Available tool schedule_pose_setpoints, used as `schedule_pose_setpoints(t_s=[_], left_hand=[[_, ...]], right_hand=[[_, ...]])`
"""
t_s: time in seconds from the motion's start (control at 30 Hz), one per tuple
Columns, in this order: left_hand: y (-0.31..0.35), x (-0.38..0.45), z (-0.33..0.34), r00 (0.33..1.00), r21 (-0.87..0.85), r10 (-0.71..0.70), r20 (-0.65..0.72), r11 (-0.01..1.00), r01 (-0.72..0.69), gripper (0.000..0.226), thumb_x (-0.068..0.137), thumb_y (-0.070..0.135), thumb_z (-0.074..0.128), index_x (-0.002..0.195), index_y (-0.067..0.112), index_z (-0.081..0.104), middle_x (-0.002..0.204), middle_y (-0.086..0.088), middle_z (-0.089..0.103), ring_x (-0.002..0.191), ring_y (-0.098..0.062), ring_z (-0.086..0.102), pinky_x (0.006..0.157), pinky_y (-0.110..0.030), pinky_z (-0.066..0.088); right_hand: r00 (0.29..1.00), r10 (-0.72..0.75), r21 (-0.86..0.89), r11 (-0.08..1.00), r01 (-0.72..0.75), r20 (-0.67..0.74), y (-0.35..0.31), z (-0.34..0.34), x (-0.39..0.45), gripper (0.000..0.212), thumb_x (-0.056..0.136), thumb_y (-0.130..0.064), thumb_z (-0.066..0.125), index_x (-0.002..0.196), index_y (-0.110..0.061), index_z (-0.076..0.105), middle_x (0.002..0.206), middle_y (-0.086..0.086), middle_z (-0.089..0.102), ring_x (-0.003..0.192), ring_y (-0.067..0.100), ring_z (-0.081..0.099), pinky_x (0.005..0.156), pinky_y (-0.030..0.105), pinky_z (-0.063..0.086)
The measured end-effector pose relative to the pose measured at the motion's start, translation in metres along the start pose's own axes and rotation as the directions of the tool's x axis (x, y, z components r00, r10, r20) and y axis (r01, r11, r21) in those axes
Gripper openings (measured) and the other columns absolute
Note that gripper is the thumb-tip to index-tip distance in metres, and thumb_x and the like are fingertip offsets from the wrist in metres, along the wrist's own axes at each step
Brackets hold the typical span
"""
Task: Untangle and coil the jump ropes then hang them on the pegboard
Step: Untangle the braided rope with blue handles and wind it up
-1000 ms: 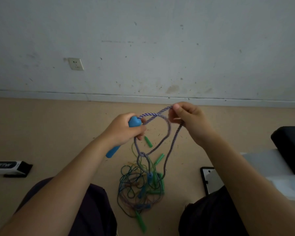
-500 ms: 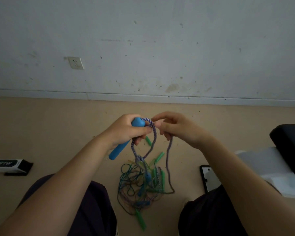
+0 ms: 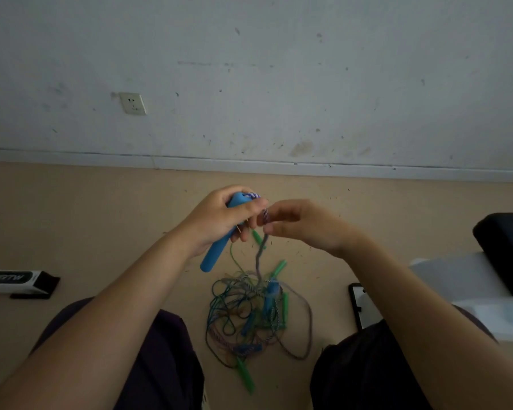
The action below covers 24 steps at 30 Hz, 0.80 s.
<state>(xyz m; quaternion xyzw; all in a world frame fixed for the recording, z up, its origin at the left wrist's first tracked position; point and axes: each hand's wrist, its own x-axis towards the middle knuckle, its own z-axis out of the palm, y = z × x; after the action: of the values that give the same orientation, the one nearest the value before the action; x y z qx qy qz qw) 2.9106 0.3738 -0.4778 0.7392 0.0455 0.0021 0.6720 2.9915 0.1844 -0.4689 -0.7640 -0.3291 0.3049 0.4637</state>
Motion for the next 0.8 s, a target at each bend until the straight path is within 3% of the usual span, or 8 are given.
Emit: schedule_pose_setpoints(t_s=[0.13, 0.2, 0.27, 0.33, 0.4, 0.53, 0.63, 0.8], left_hand=[[-0.007, 0.007, -0.006, 0.953, -0.064, 0.018, -0.303, 0.997, -0.039, 0.021, 0.077, 0.047, 0.076, 0.079, 0.029, 0.066, 0.061, 0.003, 0.059, 0.046, -0.011, 0.049, 0.043, -0.024, 0.041], [-0.010, 0.011, -0.014, 0.849, -0.099, 0.003, -0.528, 0.993, -0.065, 0.021, 0.082, 0.042, 0.074, 0.079, 0.026, 0.061, 0.057, 0.008, 0.058, 0.046, -0.009, 0.048, 0.044, -0.023, 0.041], [-0.014, 0.014, -0.023, 0.761, -0.124, -0.032, -0.648, 0.990, -0.064, 0.023, 0.087, 0.035, 0.075, 0.080, 0.022, 0.057, 0.054, 0.010, 0.057, 0.046, -0.007, 0.048, 0.046, -0.024, 0.042], [-0.012, 0.014, -0.023, 0.833, -0.139, -0.068, -0.549, 0.990, -0.010, 0.024, 0.084, 0.032, 0.080, 0.085, 0.019, 0.061, 0.054, 0.010, 0.057, 0.047, -0.007, 0.049, 0.048, -0.025, 0.043], [-0.011, 0.009, -0.011, 0.954, -0.094, -0.120, -0.276, 0.991, 0.097, 0.034, 0.072, 0.034, 0.088, 0.092, 0.016, 0.067, 0.058, 0.008, 0.060, 0.047, -0.007, 0.049, 0.047, -0.024, 0.043], [-0.014, 0.001, 0.022, 0.974, 0.147, -0.211, 0.086, 0.969, 0.197, 0.031, 0.075, 0.026, 0.088, 0.097, 0.012, 0.070, 0.061, 0.008, 0.064, 0.051, -0.007, 0.056, 0.050, -0.025, 0.047], [-0.012, 0.001, 0.031, 0.973, 0.261, -0.200, 0.114, 0.951, 0.165, 0.017, 0.083, 0.021, 0.082, 0.094, 0.011, 0.073, 0.063, 0.007, 0.069, 0.056, -0.006, 0.061, 0.051, -0.023, 0.048], [-0.003, 0.001, 0.021, 0.990, 0.087, -0.136, -0.050, 0.986, 0.139, 0.013, 0.085, 0.007, 0.078, 0.092, 0.004, 0.068, 0.070, -0.004, 0.074, 0.065, -0.017, 0.071, 0.059, -0.024, 0.055]], right_hand=[[0.999, 0.047, -0.046, 0.998, -0.047, 0.016, 0.003, -0.001, 0.003, 0.014, 0.092, -0.013, 0.066, 0.097, 0.000, 0.068, 0.093, 0.015, 0.074, 0.092, 0.028, 0.070, 0.094, 0.041, 0.054], [0.997, 0.055, -0.207, 0.976, -0.066, -0.059, 0.008, -0.006, 0.005, 0.012, 0.091, -0.016, 0.067, 0.092, -0.004, 0.071, 0.084, 0.009, 0.075, 0.083, 0.022, 0.071, 0.088, 0.039, 0.056], [0.985, 0.067, -0.140, 0.986, -0.090, -0.159, 0.012, -0.011, 0.007, 0.009, 0.092, -0.014, 0.067, 0.089, -0.006, 0.072, 0.079, 0.007, 0.075, 0.075, 0.021, 0.073, 0.080, 0.038, 0.059], [0.967, 0.086, 0.100, 0.993, -0.064, -0.239, 0.011, -0.012, 0.008, 0.007, 0.091, -0.012, 0.067, 0.090, -0.006, 0.072, 0.079, 0.009, 0.076, 0.070, 0.023, 0.073, 0.071, 0.035, 0.060], [0.959, 0.073, 0.278, 0.961, 0.005, -0.273, 0.007, -0.012, 0.010, 0.007, 0.091, -0.012, 0.067, 0.091, -0.006, 0.071, 0.083, 0.012, 0.076, 0.070, 0.025, 0.073, 0.067, 0.032, 0.059], [0.964, 0.018, 0.445, 0.889, 0.106, -0.266, -0.004, -0.004, 0.011, 0.009, 0.092, -0.011, 0.064, 0.088, -0.007, 0.071, 0.086, 0.015, 0.075, 0.072, 0.026, 0.073, 0.065, 0.030, 0.059], [0.944, -0.011, 0.434, 0.886, 0.163, -0.331, -0.009, -0.002, 0.013, 0.010, 0.092, -0.012, 0.066, 0.087, -0.005, 0.071, 0.081, 0.013, 0.075, 0.070, 0.023, 0.072, 0.065, 0.028, 0.058], [0.925, -0.015, 0.324, 0.934, 0.148, -0.379, -0.006, -0.004, 0.014, 0.018, 0.090, -0.026, 0.069, 0.091, -0.009, 0.073, 0.085, 0.009, 0.075, 0.079, 0.021, 0.071, 0.076, 0.032, 0.058]])
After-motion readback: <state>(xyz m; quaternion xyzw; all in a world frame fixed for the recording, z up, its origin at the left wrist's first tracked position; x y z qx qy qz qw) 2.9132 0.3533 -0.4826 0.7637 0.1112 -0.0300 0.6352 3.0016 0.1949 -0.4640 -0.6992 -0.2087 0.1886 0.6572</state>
